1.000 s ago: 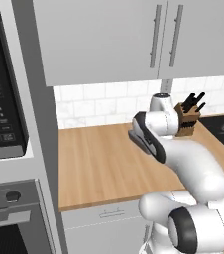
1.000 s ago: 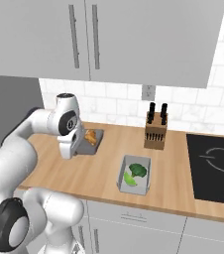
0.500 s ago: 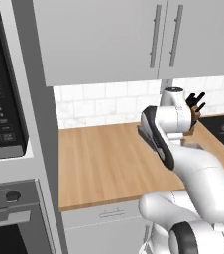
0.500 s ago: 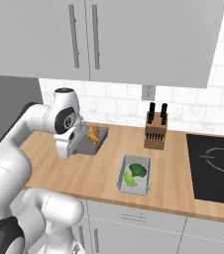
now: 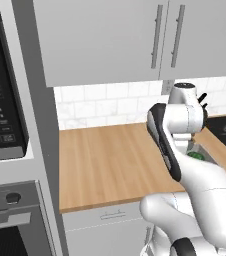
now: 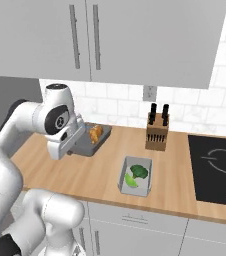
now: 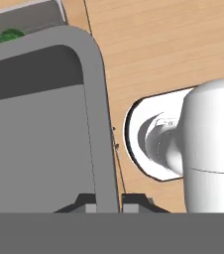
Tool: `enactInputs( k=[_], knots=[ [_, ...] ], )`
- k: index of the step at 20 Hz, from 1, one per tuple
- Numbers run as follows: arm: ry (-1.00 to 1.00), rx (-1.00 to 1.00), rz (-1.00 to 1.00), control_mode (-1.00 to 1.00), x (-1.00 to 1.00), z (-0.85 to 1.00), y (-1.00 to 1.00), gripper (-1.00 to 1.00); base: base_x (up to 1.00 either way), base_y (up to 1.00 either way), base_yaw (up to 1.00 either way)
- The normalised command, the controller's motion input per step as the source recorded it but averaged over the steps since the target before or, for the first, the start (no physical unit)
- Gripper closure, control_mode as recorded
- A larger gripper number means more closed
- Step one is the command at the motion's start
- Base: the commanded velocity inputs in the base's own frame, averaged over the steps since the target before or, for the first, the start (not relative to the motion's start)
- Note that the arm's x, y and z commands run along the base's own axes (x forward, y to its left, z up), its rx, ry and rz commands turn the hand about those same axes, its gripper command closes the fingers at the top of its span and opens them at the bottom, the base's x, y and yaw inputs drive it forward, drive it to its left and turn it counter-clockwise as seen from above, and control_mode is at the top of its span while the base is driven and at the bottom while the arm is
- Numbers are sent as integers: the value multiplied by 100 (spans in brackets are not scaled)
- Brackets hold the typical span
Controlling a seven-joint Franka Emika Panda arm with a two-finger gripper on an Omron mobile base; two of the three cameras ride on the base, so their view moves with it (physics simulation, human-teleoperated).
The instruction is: Take the meat container that has the chicken drumstick and place it on the second highest rack of the freezer. Then take the vegetable container that has the broccoli and lemon wedge and place it on the highest rack of the freezer.
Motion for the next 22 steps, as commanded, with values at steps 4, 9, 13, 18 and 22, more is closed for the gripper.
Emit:
enactInputs(
  k=[4, 9, 13, 18, 22],
  knots=[
    [-23, 0, 4, -100, -44, 29, 0, 100, 0, 0, 0],
    [-7, 0, 0, -100, -32, 27, 4, 100, 0, 0, 0],
    [0, 0, 0, -100, -1, 28, 18, 100, 0, 0, 0],
    [0, 0, 0, -100, 0, 21, 15, 100, 0, 0, 0],
    [0, -3, 2, -100, -2, 6, 9, 100, 0, 0, 0]
  ],
)
